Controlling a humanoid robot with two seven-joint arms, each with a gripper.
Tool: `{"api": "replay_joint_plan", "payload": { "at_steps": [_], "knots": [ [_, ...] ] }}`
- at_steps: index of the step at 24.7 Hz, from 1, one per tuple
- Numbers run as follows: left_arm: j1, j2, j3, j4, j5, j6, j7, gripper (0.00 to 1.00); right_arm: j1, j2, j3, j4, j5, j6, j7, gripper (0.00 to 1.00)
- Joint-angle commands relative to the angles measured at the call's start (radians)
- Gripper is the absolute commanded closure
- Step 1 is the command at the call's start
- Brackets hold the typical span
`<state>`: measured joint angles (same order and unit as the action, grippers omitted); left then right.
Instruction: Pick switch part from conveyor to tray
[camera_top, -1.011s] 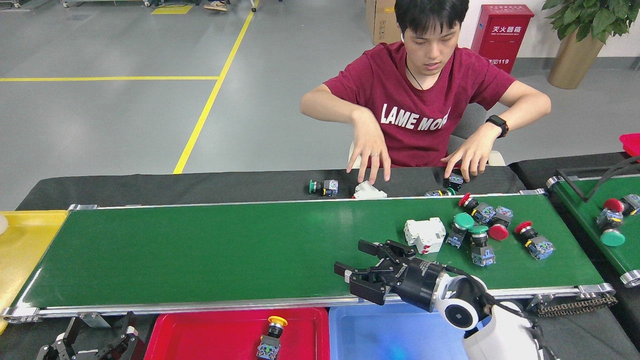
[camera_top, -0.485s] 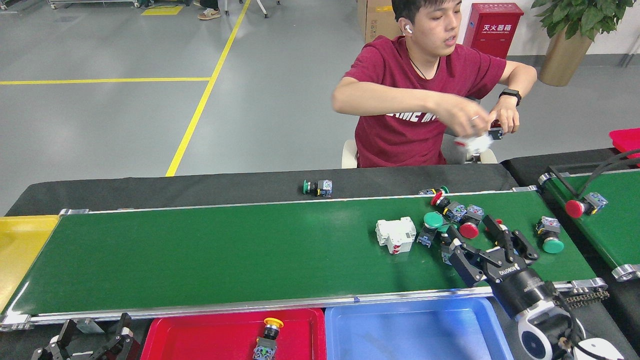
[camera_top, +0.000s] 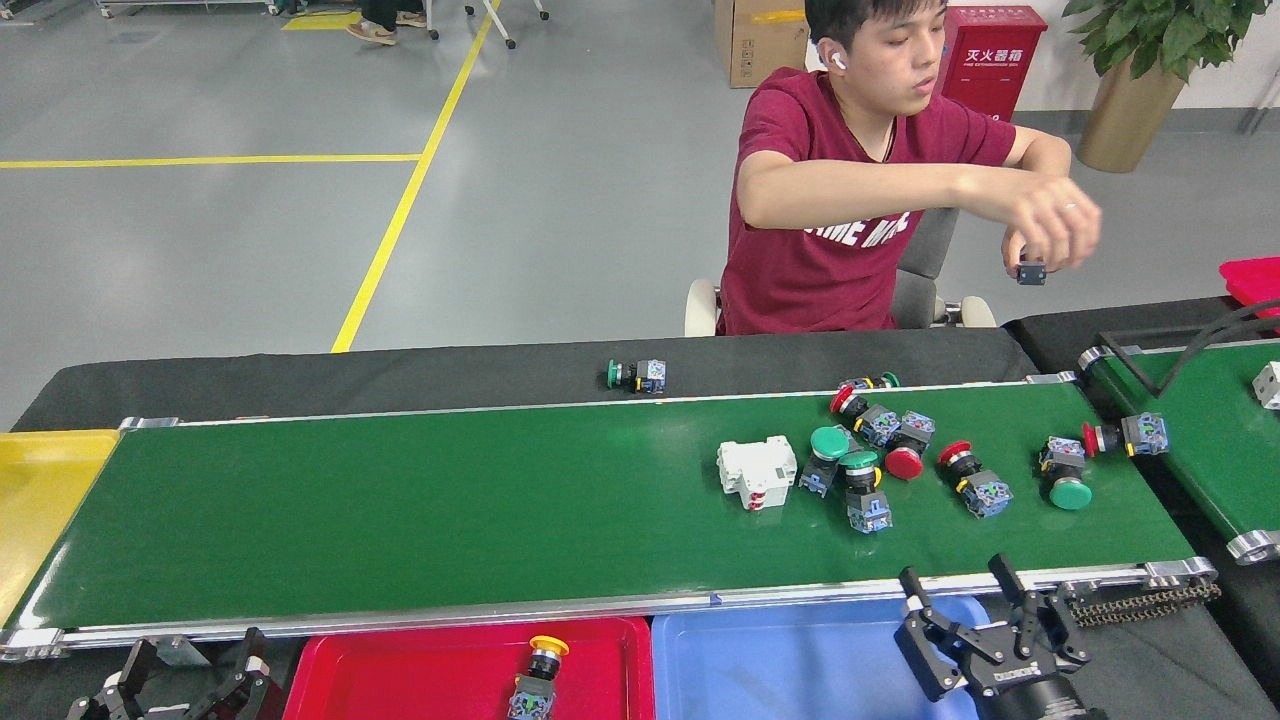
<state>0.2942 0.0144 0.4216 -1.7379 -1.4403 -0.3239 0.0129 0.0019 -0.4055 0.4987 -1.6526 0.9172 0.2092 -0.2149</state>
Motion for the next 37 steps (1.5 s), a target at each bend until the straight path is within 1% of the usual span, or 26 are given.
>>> {"api": "replay_joint_plan", "payload": {
  "at_steps": [1, 2, 3, 6, 8, 9, 10, 14, 16, 18, 19, 21, 22, 23, 25, 28, 30, 33, 35, 37],
  "knots": [
    [-0.007, 0.007, -0.001, -0.011, 0.000, -0.001, 0.004, 0.00, -0.091, 0.016, 0.099, 0.030, 0.025, 0.130, 0.083, 0.04],
    [-0.007, 0.007, 0.000, -0.011, 0.000, -0.001, 0.004, 0.00, -0.132, 0.020, 0.141, 0.051, 0.025, 0.167, 0.100, 0.04],
    [-0.007, 0.009, 0.000, -0.011, 0.000, 0.000, 0.004, 0.00, -0.206, 0.040, 0.198, 0.092, 0.025, 0.233, 0.121, 0.04],
    [-0.007, 0.009, 0.000, -0.011, 0.000, -0.001, 0.004, 0.00, -0.286, 0.073, 0.241, 0.163, 0.003, 0.292, 0.177, 0.04],
    [-0.006, 0.010, 0.000, -0.011, 0.000, -0.003, 0.004, 0.00, -0.332, 0.093, 0.244, 0.221, -0.008, 0.294, 0.197, 0.04],
    [-0.006, 0.010, 0.000, -0.011, 0.000, -0.003, 0.004, 0.00, -0.358, 0.120, 0.244, 0.264, -0.011, 0.294, 0.198, 0.04],
    [-0.004, 0.010, 0.000, -0.009, 0.000, -0.003, 0.004, 0.00, -0.391, 0.151, 0.244, 0.332, -0.017, 0.296, 0.198, 0.04],
    [-0.004, 0.010, 0.000, -0.009, 0.001, -0.003, 0.004, 0.00, -0.513, 0.220, 0.244, 0.514, -0.020, 0.286, 0.195, 0.04],
    [-0.006, 0.012, -0.001, -0.009, 0.001, -0.009, 0.004, 0.00, -0.553, 0.249, 0.245, 0.565, -0.021, 0.277, 0.198, 0.04],
    [-0.013, 0.010, -0.001, -0.011, 0.000, -0.017, 0.004, 0.02, -0.583, 0.277, 0.247, 0.600, -0.023, 0.257, 0.206, 0.08],
    [-0.018, 0.010, -0.001, -0.012, -0.002, -0.018, 0.002, 0.02, -0.596, 0.281, 0.247, 0.616, -0.024, 0.239, 0.220, 0.13],
    [-0.024, 0.009, -0.001, -0.014, -0.002, -0.020, -0.002, 0.01, -0.605, 0.294, 0.248, 0.640, -0.026, 0.170, 0.253, 0.37],
    [-0.024, 0.010, -0.001, -0.015, -0.002, -0.021, -0.002, 0.01, -0.606, 0.294, 0.248, 0.648, -0.029, 0.125, 0.266, 0.46],
    [-0.024, 0.010, -0.001, -0.015, -0.002, -0.021, -0.004, 0.01, -0.606, 0.297, 0.247, 0.659, -0.031, 0.101, 0.273, 0.49],
    [-0.023, 0.010, -0.001, -0.015, -0.002, -0.021, -0.004, 0.01, -0.611, 0.298, 0.245, 0.692, -0.044, 0.055, 0.307, 0.70],
    [-0.021, 0.010, -0.001, -0.014, -0.002, -0.020, -0.004, 0.01, -0.614, 0.292, 0.244, 0.689, -0.078, 0.019, 0.330, 0.81],
    [-0.021, 0.010, -0.001, -0.015, -0.002, -0.020, -0.002, 0.01, -0.617, 0.292, 0.241, 0.688, -0.081, -0.016, 0.330, 0.84],
    [-0.021, 0.010, 0.000, -0.014, -0.002, -0.020, -0.004, 0.01, -0.615, 0.284, 0.236, 0.654, -0.095, -0.063, 0.328, 0.85],
    [-0.021, 0.010, 0.000, -0.015, -0.002, -0.018, -0.002, 0.01, -0.614, 0.252, 0.236, 0.614, -0.113, -0.099, 0.330, 0.85],
    [-0.017, 0.009, 0.000, -0.017, -0.002, -0.018, -0.004, 0.01, -0.606, 0.211, 0.236, 0.533, -0.136, -0.145, 0.336, 0.85]
  ]
}}
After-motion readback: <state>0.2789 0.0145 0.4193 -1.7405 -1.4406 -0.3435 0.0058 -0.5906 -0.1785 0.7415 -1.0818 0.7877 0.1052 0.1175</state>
